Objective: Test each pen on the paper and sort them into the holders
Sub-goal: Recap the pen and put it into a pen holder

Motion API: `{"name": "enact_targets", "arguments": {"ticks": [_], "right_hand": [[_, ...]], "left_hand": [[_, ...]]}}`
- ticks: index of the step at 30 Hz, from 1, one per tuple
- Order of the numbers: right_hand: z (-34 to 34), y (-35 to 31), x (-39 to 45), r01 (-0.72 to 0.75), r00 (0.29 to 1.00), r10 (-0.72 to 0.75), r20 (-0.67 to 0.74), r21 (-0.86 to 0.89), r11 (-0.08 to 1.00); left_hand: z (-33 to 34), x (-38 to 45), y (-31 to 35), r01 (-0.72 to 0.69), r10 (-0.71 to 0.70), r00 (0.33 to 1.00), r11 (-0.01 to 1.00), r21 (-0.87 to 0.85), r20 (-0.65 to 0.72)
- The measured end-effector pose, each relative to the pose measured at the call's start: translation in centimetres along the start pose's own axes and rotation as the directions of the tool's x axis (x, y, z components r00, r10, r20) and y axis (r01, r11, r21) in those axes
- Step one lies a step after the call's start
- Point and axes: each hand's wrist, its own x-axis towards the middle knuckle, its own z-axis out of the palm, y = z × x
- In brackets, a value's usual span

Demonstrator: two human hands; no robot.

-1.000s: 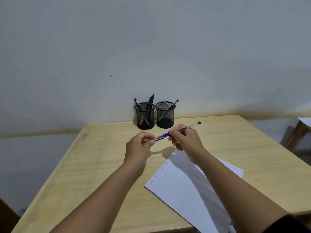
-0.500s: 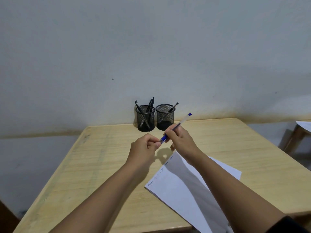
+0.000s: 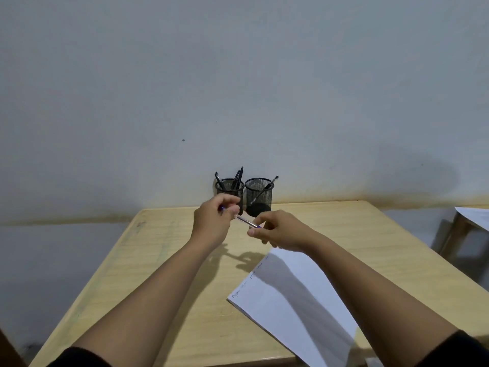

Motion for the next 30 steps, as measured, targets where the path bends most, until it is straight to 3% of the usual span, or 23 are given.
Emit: {"name": "enact_targets", "arguments": {"ticks": [5,10,17,20,25,30], "right_hand": [[-3.4,0.3,-0.5,-0.053,0.983,0.116,-0.143,0.384,0.922],[-6.6,-0.1,0.6,0.032,0.939,0.171,-0.298,0.569,0.821],[-11.9,1.2,4.7,0.111,0.830,0.193,-0.523,0.494,0.862],[-13.6,2.3,7.2,0.137,0.794,0.183,-0.579,0.465,0.875],[-14.9,4.1,11.4,0.135,0.783,0.181,-0.596,0.446,0.885],[-13.9,6.0,15.0,0.092,0.807,0.190,-0.560,0.437,0.895]], "left_hand": [[0.7,-0.1,-1.0,0.151,-0.157,0.985,0.986,-0.077,-0.075],[3.6,0.9,0.2,0.162,-0.162,0.987,0.987,0.005,-0.009],[8.2,6.4,-0.6,0.079,-0.086,0.996,0.929,0.361,0.004],[9.8,8.8,-1.4,0.024,-0.035,0.999,0.861,0.508,0.012],[11.5,11.9,-3.2,-0.015,-0.001,1.000,0.654,0.757,0.021],[12.3,12.7,-5.7,-0.019,0.032,0.999,0.618,0.786,-0.001]]}}
